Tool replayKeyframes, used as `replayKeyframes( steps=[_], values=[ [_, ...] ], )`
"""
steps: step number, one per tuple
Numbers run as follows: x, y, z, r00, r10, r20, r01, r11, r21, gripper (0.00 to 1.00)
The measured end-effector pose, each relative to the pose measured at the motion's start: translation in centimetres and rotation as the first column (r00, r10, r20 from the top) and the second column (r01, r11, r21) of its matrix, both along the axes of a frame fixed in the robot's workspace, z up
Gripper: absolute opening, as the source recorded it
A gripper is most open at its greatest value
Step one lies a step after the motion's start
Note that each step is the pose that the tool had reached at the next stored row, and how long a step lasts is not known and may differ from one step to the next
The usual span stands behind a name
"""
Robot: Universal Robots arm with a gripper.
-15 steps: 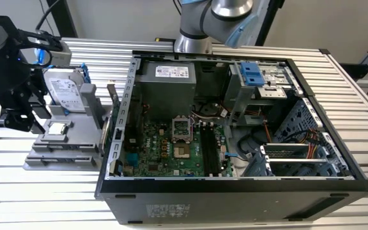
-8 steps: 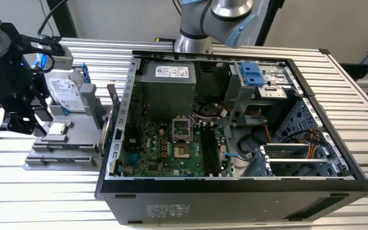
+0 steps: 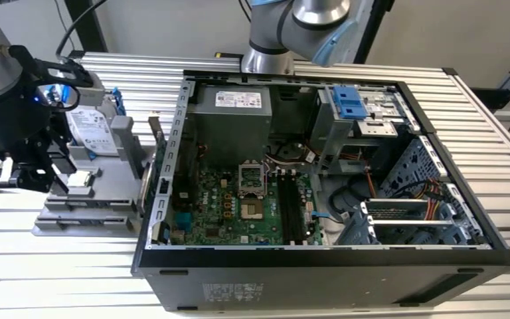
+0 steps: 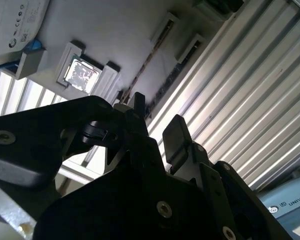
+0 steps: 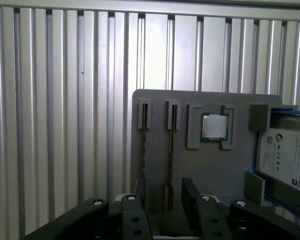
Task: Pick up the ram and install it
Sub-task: 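Pick up the ram and move it above insertion slot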
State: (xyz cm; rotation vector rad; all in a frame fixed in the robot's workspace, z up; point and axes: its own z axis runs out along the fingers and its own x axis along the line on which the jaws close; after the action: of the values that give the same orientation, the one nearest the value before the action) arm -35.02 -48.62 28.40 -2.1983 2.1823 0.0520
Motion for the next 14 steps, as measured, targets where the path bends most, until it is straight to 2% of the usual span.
replayKeyframes(
  steps=[4,14],
  values=[
    [-0.01,0.01,-0.44,1.0,0.0,0.0002,0.0,1.0,0.0095,1.0],
    [0.0,-0.02,-1.99,1.0,0.0,-0.0001,0.0,1.0,0.0099,1.0]
  ],
)
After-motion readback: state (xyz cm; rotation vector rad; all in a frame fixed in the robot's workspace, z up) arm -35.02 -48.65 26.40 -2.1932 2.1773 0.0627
